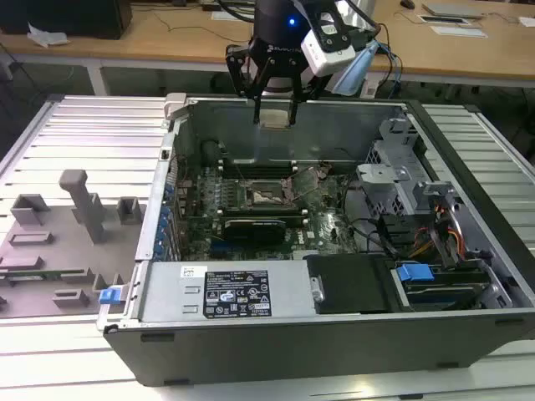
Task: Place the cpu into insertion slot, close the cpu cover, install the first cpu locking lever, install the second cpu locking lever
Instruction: 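Place the cpu into insertion slot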
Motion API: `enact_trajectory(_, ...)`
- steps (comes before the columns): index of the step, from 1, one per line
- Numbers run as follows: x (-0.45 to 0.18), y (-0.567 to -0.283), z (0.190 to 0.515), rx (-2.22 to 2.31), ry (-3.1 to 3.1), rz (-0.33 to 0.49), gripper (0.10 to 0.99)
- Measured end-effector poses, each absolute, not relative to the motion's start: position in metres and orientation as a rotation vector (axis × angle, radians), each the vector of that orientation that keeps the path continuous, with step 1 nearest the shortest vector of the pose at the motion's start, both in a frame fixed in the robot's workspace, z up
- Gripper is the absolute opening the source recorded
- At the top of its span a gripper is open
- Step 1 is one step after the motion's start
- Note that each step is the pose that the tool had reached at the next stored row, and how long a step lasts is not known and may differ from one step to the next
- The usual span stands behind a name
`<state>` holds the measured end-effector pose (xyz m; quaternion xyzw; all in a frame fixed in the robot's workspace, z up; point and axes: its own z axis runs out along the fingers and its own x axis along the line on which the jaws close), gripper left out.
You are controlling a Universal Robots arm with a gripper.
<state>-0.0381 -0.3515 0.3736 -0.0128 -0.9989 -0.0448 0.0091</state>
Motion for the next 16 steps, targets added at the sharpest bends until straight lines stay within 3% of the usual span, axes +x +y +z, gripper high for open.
enact_trajectory(16,-0.0381,-0.3515,0.3672,-0.04,-3.12,-0.14,0.541)
